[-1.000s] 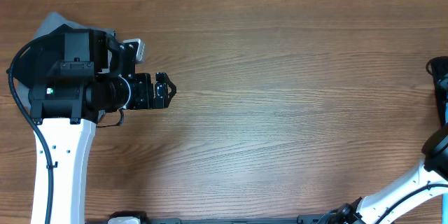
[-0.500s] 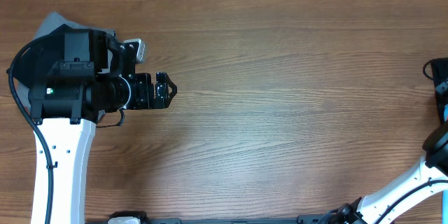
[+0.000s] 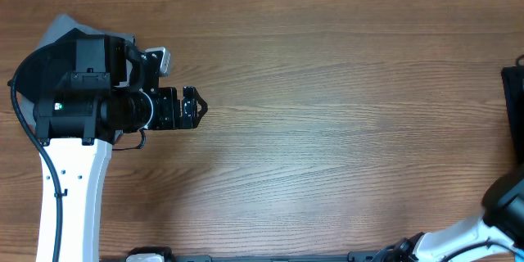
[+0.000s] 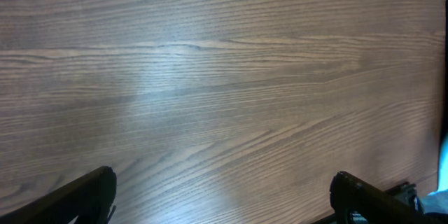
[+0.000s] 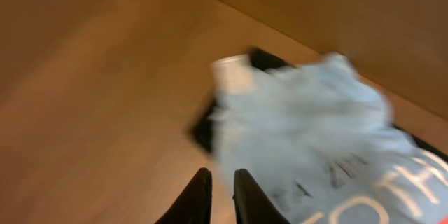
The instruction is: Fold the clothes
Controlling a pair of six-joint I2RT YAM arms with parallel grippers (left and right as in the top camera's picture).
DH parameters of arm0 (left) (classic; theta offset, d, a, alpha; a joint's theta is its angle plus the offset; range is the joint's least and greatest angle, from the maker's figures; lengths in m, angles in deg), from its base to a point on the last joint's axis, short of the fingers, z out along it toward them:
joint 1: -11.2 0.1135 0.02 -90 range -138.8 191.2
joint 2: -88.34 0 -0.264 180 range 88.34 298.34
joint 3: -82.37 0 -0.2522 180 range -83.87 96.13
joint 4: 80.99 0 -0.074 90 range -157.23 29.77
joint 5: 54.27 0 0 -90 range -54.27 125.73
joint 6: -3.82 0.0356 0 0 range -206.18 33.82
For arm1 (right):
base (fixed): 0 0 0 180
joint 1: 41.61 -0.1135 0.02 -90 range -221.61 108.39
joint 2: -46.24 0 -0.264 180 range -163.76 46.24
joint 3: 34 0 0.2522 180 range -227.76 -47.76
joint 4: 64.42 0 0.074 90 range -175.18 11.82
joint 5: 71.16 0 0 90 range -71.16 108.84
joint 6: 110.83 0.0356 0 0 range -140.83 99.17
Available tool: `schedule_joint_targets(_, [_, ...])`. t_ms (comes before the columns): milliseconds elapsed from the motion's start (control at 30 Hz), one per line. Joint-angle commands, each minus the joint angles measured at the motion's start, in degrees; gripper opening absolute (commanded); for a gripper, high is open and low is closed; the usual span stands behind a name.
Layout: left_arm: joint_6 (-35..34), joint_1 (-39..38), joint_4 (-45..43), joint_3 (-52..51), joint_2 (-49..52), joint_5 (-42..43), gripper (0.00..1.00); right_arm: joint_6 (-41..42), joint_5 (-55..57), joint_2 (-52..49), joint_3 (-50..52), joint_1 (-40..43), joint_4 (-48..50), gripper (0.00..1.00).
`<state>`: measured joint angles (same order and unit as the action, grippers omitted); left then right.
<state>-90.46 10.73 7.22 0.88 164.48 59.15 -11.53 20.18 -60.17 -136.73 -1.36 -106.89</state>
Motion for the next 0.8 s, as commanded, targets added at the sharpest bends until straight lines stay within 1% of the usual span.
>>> schedule_joint_targets(0, [0.9, -0.33, 0.59, 1.51, -0.13, 0.92, 1.0, 1.33, -8.96, 3.52, -0.81, -4.07, -1.75, 0.12])
schedule_joint_targets(100, [0.87, -0.31, 0.66, 1.53, -0.15, 0.94, 1.0, 1.46, -13.55, 4.7, -0.79, -8.35, -4.87, 0.1])
schedule_joint_targets(167, [0.87, -0.31, 0.57, 1.64, -0.17, 1.33, 1.0, 1.42, -14.05, 4.96, -0.79, -11.89, -7.52, 0.09])
schedule_joint_targets(233, [0.87, -0.31, 0.55, 1.75, -0.17, 1.75, 1.0, 1.42, -12.04, 5.01, -0.79, -15.52, -10.03, 0.09])
schedule_joint_targets(300, [0.87, -0.31, 0.74, 1.81, -0.17, 1.75, 1.0, 1.44, -6.82, 4.74, -0.79, -17.79, -10.95, 0.11])
schedule_joint_targets(333, [0.87, -0.33, 0.87, 1.81, -0.17, 1.77, 1.0, 1.44, -3.91, 4.55, -0.79, -18.34, -10.88, 0.2])
schedule_joint_targets(367, [0.87, -0.33, 1.05, 1.81, -0.17, 1.79, 1.0, 1.44, -0.79, 4.15, -0.79, -18.43, -10.64, 0.25])
schedule_joint_targets(433, [0.9, -0.31, 1.4, 1.81, -0.17, 1.75, 1.0, 2.91, 3.85, 3.45, -0.79, -17.46, -10.4, 0.37])
schedule_joint_targets(500, [0.94, -0.31, 1.38, 1.79, -0.17, 1.7, 1.0, 4.7, 6.1, 2.19, -0.74, -14.67, -9.44, 0.44])
schedule_joint_targets(633, [0.87, -0.33, 0.9, 1.79, -0.15, 1.75, 1.0, 6.01, 5.73, -2.6, -0.72, -8.0, -7.74, 0.57])
schedule_joint_targets(700, [0.9, -0.31, 0.76, 1.79, -0.15, 1.75, 1.0, 5.99, 5.07, -5.62, -0.72, -5.68, -7.08, 0.61])
schedule_joint_targets(767, [0.87, -0.31, 0.59, 1.79, -0.15, 1.75, 1.0, 5.95, 5.09, -8.7, -0.72, -4.13, -5.77, 0.68])
